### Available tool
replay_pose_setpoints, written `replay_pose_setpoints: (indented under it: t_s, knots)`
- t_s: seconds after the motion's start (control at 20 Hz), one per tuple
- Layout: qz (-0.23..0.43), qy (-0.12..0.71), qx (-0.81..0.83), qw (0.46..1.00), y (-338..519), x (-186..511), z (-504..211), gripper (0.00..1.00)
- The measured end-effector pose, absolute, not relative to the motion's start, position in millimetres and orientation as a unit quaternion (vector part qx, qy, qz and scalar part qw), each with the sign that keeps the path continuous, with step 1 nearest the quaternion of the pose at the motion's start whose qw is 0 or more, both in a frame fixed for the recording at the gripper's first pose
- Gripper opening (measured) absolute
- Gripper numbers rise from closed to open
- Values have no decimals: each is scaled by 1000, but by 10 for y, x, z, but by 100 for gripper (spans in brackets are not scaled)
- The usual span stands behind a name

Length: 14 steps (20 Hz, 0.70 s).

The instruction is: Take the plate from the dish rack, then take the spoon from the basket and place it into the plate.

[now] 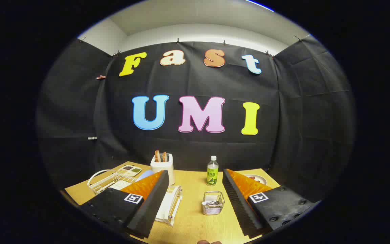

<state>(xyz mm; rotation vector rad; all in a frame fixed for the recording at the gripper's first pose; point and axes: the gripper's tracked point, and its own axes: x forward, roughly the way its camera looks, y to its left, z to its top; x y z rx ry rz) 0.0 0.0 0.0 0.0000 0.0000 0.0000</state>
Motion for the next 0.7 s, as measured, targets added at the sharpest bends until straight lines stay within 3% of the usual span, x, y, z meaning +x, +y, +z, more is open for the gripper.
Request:
replay_pose_setpoints:
  t_s: [0.7]
  knots:
    - [-12,21,0,1000,-20,14,-125,98]
